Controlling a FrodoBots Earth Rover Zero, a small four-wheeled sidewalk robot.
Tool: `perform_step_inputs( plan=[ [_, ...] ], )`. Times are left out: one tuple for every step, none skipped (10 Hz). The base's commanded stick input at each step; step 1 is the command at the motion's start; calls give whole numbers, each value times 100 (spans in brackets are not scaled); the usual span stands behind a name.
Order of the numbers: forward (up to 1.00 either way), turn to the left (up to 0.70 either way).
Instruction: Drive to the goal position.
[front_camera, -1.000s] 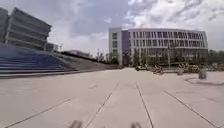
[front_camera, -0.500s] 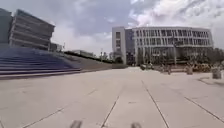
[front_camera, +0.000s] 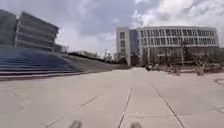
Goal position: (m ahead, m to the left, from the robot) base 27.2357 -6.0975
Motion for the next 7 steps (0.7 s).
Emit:
perform_step_inputs(
  plan=[
    [99,6],
    [99,-10],
    [99,-36],
    [99,-36],
    [99,-37],
    [99,-37],
    [99,-37]
  ],
)
